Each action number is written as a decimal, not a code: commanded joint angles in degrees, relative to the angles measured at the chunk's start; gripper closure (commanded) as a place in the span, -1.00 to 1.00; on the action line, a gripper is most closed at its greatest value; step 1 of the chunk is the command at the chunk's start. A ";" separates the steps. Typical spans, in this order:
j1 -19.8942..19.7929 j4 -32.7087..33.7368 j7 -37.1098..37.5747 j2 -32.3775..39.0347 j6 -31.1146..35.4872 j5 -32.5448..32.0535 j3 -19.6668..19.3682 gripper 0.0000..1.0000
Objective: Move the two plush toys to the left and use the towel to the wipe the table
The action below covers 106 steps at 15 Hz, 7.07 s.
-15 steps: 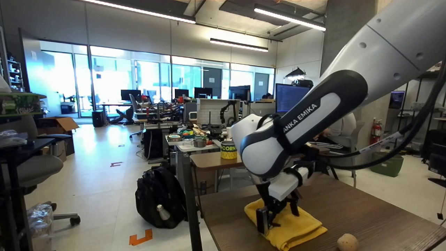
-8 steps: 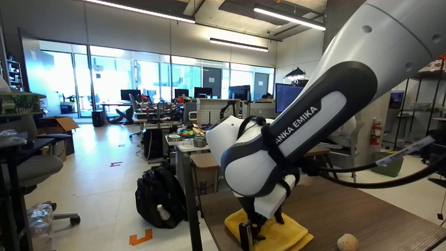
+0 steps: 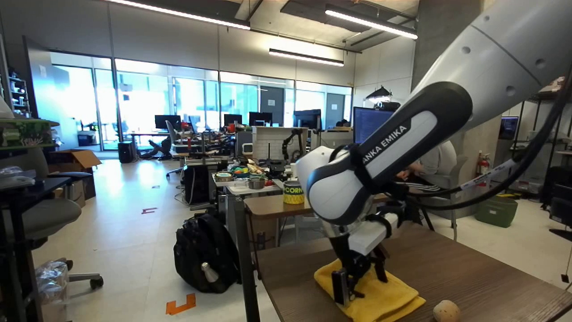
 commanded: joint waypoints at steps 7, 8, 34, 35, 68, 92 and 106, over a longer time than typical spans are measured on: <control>-13.90 3.54 0.77 2.15 -9.07 7.66 0.04 -1.00; -15.08 3.55 1.11 2.15 -9.24 8.34 0.11 -1.00; -19.28 -7.78 -14.50 -3.57 21.78 10.34 8.74 -1.00; -17.33 -10.15 -10.04 -6.02 22.25 9.44 6.45 -1.00; -21.43 -53.80 -10.98 -22.25 51.99 3.61 -10.68 -1.00; -34.89 -28.92 -9.74 -10.63 40.33 12.66 -3.70 -1.00; -14.41 -52.82 -6.16 -19.39 68.23 4.53 -17.13 -0.37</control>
